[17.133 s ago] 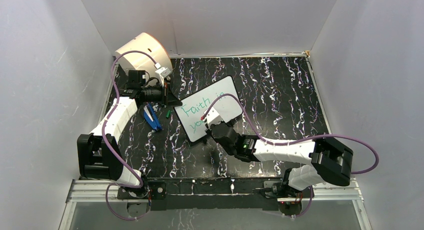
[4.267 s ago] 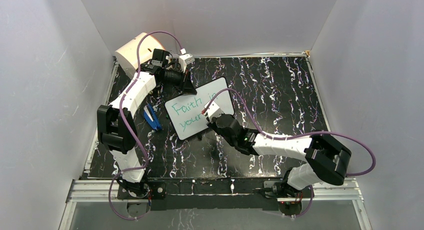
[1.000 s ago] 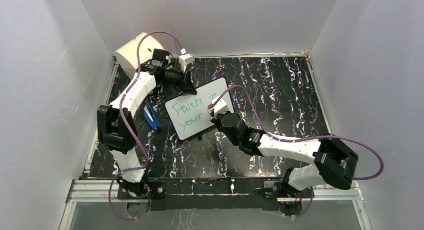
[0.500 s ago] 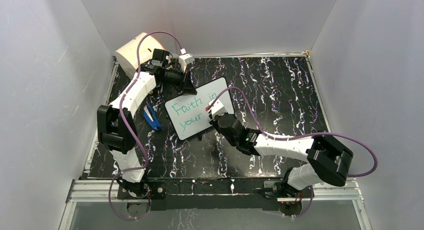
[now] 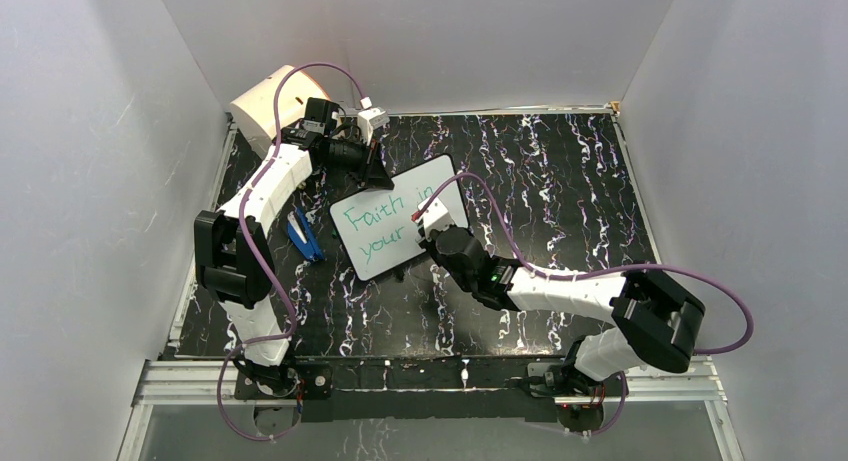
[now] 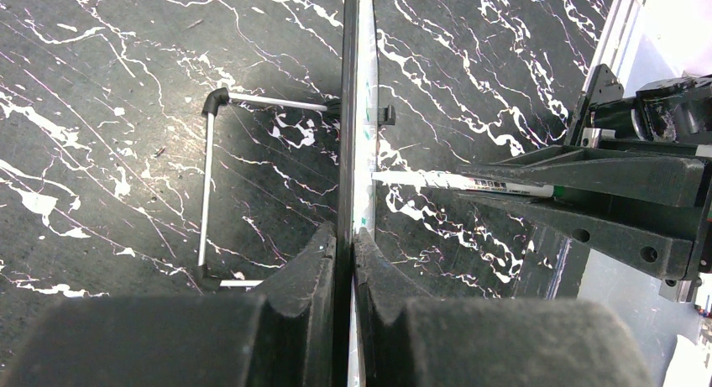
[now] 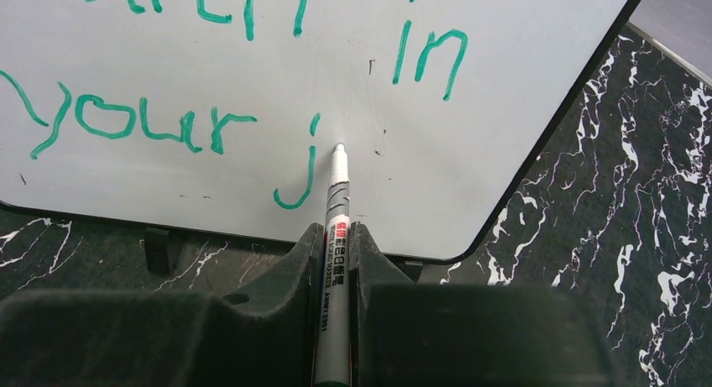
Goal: Write a sentence on the whiteboard
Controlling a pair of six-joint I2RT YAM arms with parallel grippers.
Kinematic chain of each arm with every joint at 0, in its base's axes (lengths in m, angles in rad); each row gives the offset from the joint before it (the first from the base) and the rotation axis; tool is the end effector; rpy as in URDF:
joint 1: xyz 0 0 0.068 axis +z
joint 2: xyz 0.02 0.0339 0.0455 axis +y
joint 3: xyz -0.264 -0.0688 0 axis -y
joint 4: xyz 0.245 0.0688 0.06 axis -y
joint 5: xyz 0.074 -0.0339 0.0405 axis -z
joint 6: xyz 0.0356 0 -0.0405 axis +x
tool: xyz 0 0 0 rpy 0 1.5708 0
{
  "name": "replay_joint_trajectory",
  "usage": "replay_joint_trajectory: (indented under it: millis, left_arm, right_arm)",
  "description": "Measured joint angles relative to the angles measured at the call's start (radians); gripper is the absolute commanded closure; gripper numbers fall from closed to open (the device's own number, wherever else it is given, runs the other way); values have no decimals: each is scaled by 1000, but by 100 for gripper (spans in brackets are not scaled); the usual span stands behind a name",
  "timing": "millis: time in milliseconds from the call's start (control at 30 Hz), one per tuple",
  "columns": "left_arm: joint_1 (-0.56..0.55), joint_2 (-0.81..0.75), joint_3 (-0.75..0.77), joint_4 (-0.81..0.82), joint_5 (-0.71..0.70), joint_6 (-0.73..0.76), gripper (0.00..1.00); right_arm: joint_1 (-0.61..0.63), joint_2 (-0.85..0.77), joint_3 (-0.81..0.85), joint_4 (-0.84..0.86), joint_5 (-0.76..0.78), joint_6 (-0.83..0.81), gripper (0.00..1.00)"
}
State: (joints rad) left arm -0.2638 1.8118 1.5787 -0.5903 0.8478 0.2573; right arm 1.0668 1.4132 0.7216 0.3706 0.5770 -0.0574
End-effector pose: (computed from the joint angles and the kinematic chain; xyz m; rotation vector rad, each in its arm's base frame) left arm 0.3807 -0.1305 0.3001 0.9505 2.0419 -1.0036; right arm 0.1639 0.2569 0.2314 -0.6335 1.7290 0.1603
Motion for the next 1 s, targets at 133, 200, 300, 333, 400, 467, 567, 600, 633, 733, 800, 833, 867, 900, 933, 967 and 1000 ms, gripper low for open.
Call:
replay_joint_trajectory:
  millis: [133,200,300,333,400,467,567,600,633,733,800,833,867,900,933,967,1000]
  left_arm:
    - [0,0,0,0,-1,0,100]
    - [0,0,0,0,-1,0,100]
    - [0,0,0,1,-2,0,100]
    - [0,0,0,1,-2,0,100]
    - [0,0,0,1,-2,0,100]
    - [0,0,0,2,-2,0,100]
    - [0,0,0,2,-2,0,100]
    - [0,0,0,2,-2,0,100]
    - [0,0,0,2,-2,0,100]
    - [0,0,0,2,-2,0,100]
    - [0,0,0,2,-3,0,100]
    - [0,0,0,2,-3,0,100]
    - [0,0,0,2,-3,0,100]
    - [0,0,0,2,-3,0,100]
    - [0,0,0,2,-3,0,100]
    - [0,0,0,2,-3,0,100]
    - [0,0,0,3,-3,0,100]
  right_arm:
    - [0,2,0,0,-3,0,100]
    - [0,2,0,-1,-5,0,100]
    - [0,2,0,-2,-11,0,100]
    - [0,2,0,-2,-13,0,100]
    - [0,2,0,-5,-20,1,100]
    - [0,2,0,-8,-24,2,100]
    - [0,2,0,-15,-30,3,100]
    - [0,2,0,-18,-31,4,100]
    - [0,2,0,-22,-31,6,100]
    - [0,2,0,-29,-31,9,100]
    - [0,2,0,-31,-31,10,100]
    - [0,2,0,-31,-31,11,100]
    - [0,2,0,-31,-31,13,100]
    - [0,2,0,-31,-31,14,100]
    - [0,2,0,-31,-31,16,100]
    - [0,2,0,-31,-30,17,100]
    - [0,2,0,-31,-30,18,100]
